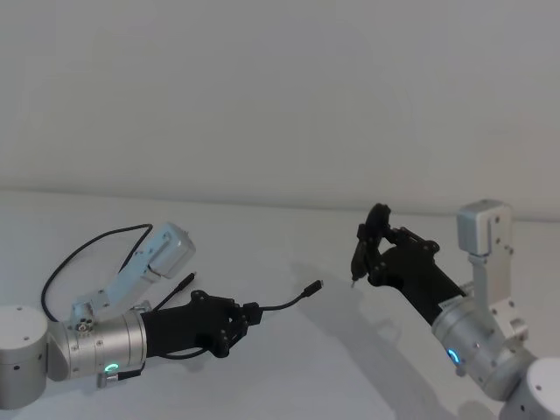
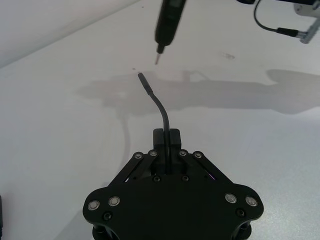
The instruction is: Pick up the data cable with the one hand.
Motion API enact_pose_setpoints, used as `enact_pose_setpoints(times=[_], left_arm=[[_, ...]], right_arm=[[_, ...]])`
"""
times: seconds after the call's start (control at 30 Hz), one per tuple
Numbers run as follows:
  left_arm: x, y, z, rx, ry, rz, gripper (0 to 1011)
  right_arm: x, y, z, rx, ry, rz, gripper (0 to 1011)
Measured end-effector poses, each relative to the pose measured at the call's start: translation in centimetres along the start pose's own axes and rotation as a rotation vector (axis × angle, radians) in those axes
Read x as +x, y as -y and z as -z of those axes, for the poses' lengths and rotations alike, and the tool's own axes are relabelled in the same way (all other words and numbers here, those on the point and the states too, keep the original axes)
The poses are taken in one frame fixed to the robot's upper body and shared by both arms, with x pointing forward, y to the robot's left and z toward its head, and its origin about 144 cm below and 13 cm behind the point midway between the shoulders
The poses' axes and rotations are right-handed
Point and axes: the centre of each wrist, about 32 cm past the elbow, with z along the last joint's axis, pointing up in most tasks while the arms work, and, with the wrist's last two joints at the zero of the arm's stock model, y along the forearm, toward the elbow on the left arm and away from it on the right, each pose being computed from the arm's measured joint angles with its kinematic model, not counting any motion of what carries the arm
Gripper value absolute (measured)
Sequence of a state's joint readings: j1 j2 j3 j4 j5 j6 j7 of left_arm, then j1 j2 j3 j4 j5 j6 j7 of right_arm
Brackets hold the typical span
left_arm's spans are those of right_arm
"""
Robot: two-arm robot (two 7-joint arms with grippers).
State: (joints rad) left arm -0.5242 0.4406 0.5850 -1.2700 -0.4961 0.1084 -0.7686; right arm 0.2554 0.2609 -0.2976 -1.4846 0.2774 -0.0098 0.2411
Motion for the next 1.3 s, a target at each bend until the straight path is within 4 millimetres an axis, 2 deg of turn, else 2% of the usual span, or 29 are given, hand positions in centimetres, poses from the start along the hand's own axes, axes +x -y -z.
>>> enact_pose_setpoints(times=[0.43, 1.3], left_arm=[[0.0, 0.0, 0.0, -0.003, 0.001, 0.010, 59], [0.0, 0.0, 0.0, -0.005, 0.002, 0.015, 60]], right_arm=[[0.2, -1.9, -0.5, -0.014, -0.007, -0.047, 275], [-0.2, -2.7, -0.5, -0.053, -0.039, -0.095, 274]])
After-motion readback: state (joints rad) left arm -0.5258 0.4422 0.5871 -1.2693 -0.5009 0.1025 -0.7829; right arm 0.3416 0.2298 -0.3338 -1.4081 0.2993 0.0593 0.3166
